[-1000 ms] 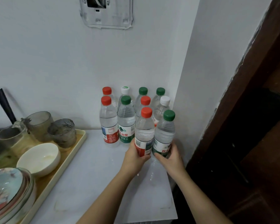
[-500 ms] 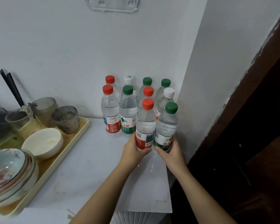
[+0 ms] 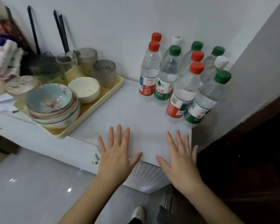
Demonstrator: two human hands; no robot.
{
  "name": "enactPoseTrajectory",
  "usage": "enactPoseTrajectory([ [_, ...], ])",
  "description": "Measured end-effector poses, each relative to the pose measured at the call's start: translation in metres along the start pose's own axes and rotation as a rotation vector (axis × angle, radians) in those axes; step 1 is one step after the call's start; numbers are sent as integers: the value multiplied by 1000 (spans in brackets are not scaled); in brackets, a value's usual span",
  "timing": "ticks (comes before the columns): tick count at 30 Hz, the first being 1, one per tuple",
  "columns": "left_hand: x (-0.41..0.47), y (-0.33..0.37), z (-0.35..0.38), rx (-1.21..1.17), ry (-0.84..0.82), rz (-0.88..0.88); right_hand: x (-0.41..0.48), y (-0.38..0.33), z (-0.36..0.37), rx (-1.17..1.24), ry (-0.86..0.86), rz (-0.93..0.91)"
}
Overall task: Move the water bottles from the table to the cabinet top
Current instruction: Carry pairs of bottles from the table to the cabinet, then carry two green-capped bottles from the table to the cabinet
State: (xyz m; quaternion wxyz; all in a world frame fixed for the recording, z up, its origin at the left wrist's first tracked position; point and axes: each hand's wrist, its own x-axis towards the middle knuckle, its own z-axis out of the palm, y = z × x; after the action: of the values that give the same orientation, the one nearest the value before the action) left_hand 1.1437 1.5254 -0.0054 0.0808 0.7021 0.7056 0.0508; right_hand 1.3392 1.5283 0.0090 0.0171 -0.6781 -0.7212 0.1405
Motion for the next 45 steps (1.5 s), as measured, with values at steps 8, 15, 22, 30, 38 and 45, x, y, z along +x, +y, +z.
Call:
enactPoseTrajectory([
  [8,-141,-101,1,-7,15,-325,-40,-121,39,-188,-119,-501],
  [15,-291,-176,16,-67,-30,-696,-115,-239,103,-286,-313,-819],
  [22,-417,-216,26,-125,-95,-1039,-204,-335,160,-398,-456,-1109],
  [30,-510,-227,44,-230,-86,-1412,-283,-411,202,-585,-560,-1426],
  [38,-581,-256,51,-338,-15,-1715,-356,-490,258,-688,-611,-1704],
  [45,-649,-320,52,-442,-28,-1897,-432,-589,309,-797,-627,-1914],
])
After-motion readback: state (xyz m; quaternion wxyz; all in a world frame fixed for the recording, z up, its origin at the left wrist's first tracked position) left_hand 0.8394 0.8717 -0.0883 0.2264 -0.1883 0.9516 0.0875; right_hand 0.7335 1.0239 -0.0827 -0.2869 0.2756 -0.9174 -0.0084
